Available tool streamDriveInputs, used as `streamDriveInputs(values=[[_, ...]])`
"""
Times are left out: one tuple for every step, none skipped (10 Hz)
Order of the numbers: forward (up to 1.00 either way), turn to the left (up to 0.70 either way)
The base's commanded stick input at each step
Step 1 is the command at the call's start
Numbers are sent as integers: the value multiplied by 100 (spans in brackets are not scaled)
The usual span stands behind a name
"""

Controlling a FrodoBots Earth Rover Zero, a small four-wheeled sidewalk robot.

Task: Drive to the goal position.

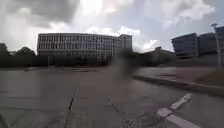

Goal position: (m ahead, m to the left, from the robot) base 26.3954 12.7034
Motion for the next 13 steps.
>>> streamDriveInputs(values=[[70, 0], [70, 0], [70, 0], [70, 0], [70, 0], [70, 0], [70, 0], [70, 0], [70, 0], [70, 0], [70, 0], [70, 0], [70, 0]])
